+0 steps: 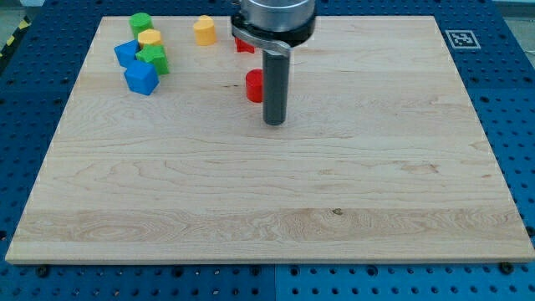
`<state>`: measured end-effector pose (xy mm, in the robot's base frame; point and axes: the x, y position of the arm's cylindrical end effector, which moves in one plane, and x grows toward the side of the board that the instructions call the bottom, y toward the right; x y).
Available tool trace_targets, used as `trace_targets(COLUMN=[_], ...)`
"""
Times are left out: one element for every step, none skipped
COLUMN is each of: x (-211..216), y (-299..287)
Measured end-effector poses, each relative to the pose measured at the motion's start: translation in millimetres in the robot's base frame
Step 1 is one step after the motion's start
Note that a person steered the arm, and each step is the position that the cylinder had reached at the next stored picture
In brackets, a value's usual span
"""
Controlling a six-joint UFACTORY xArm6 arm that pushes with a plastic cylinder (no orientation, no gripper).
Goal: Move your arm to the top left of the board
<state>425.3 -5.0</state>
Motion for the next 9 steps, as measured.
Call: trace_targets(x=[-3, -7, -36, -62, -86, -105, -111, -111, -111], y=[-11, -11, -11, -11, -9, -9, -9, -10, -11])
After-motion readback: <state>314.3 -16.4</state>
